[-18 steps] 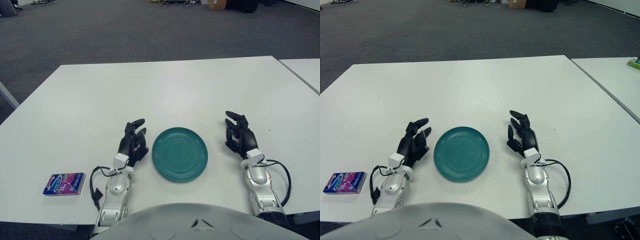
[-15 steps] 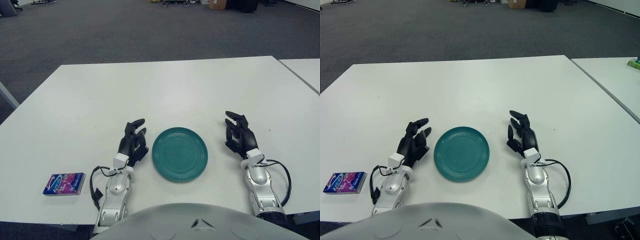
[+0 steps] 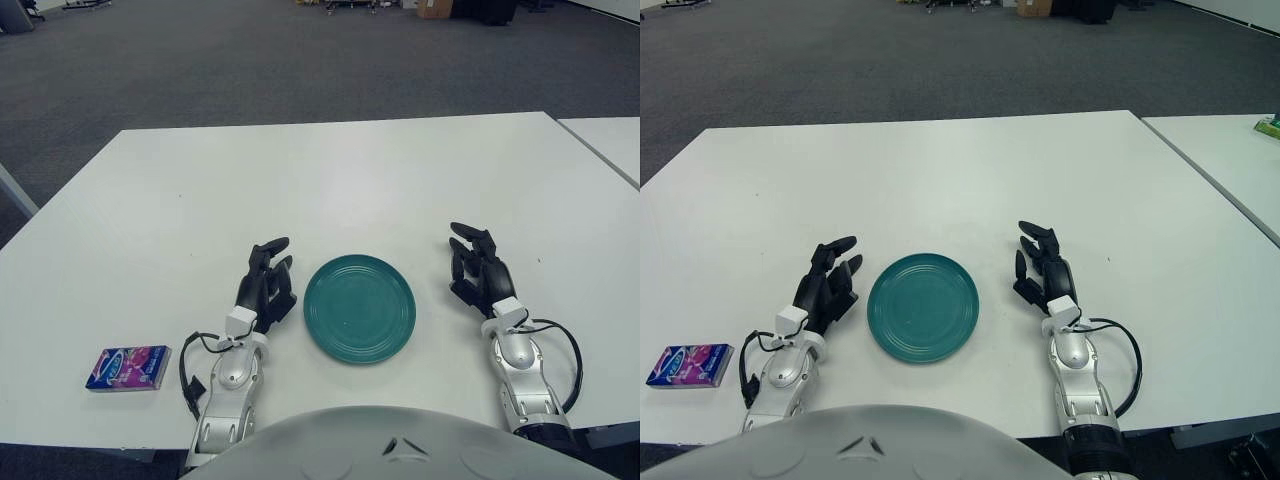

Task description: Put the gum into the plate.

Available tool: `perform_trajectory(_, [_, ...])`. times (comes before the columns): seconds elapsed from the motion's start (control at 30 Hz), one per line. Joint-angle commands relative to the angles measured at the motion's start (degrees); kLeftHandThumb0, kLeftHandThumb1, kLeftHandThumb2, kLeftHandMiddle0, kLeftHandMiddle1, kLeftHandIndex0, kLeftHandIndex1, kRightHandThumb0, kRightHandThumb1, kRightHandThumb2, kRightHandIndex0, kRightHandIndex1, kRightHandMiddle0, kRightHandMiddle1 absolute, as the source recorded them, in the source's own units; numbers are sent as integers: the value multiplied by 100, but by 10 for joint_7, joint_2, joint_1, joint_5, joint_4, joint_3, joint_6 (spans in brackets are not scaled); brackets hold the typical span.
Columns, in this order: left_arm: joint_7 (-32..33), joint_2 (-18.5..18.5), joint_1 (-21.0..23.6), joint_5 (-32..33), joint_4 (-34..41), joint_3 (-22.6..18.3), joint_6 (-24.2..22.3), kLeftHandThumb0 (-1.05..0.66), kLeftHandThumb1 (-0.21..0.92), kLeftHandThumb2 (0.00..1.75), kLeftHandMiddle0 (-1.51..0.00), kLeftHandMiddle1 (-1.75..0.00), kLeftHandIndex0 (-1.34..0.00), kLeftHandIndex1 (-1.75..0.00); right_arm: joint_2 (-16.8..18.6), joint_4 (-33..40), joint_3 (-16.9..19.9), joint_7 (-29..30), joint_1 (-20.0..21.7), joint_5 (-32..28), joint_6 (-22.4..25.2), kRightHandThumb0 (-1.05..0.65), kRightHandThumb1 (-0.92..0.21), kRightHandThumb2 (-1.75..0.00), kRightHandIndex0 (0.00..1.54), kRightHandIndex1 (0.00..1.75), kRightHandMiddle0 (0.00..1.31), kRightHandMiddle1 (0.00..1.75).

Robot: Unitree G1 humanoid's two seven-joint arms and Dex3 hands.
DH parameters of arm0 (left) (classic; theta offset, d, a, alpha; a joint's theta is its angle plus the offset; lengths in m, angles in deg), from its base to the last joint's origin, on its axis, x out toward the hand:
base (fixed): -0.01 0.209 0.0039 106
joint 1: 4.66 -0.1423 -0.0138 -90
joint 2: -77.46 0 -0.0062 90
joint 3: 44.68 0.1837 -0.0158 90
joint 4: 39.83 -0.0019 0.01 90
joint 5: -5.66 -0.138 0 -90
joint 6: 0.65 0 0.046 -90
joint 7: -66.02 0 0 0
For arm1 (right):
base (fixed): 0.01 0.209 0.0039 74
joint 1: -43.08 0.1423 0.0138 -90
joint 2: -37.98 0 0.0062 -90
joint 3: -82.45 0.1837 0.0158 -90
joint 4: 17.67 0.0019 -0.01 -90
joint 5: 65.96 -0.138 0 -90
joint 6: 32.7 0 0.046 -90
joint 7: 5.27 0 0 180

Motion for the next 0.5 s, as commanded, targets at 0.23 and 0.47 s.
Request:
perform_trajectory(0.23, [-11, -42, 16, -1, 57, -46, -35, -81, 92, 89, -46, -29, -6, -97, 4, -51, -1, -3, -44, 5, 51, -73, -92, -88, 46, 2, 0, 83])
perform_trajectory(0.47, [-22, -82, -7, -52, 191, -55, -25, -76, 92, 80, -49, -32, -6, -96, 4, -51, 3, -9, -43, -2, 52, -72, -92, -87, 45, 1, 1, 84])
